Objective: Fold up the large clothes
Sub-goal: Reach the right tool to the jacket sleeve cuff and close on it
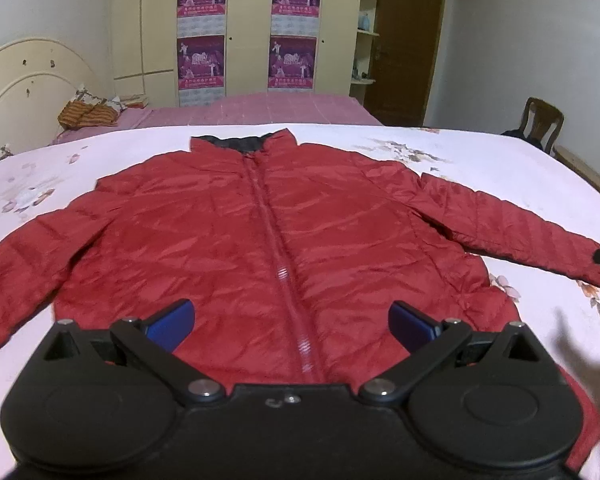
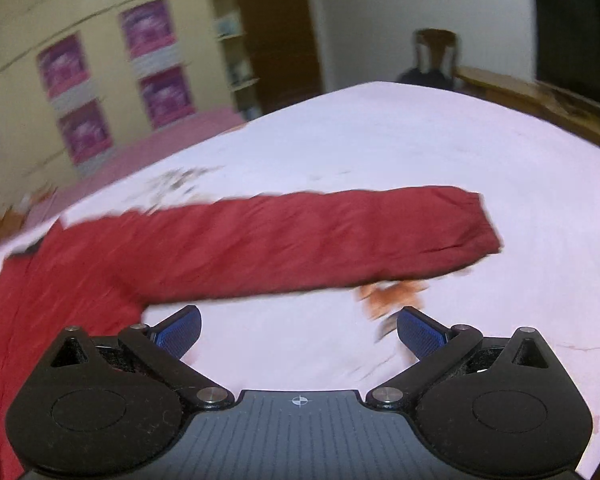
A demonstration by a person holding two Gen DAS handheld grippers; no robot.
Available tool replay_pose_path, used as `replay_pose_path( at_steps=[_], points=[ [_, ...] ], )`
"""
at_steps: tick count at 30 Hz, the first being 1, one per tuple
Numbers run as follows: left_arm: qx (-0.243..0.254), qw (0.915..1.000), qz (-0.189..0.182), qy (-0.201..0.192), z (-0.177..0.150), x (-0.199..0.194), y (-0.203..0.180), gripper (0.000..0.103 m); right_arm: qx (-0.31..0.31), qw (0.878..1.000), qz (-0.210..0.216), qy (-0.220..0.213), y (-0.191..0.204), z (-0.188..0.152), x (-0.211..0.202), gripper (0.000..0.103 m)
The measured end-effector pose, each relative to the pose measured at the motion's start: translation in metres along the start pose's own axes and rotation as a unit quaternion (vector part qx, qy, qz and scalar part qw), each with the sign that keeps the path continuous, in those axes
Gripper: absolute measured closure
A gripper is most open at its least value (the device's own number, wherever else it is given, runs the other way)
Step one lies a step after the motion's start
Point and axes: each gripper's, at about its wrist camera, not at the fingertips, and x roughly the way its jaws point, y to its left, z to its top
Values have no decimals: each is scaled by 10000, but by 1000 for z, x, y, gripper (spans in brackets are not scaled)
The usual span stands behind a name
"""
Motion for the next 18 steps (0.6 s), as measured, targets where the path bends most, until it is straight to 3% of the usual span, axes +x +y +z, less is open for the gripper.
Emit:
replay_pose_path(
  at_steps=[5, 8, 13, 18],
  points=[
    [-107, 9997, -154, 168, 13, 20, -24, 0, 683, 9975, -157, -54, -53, 18, 31, 1],
    [15, 9996, -115, 250, 20, 32, -43, 0, 1038, 9943, -184, 144, -74, 24, 50, 40],
    [76, 9994, -74, 325, 32, 51, -69, 0, 1668, 9858, -13, 205, -105, 24, 63, 40],
    [101, 9992, 18, 386, 44, 64, -84, 0, 1802, 9836, 96, -32, -120, 29, 70, 40]
  ],
)
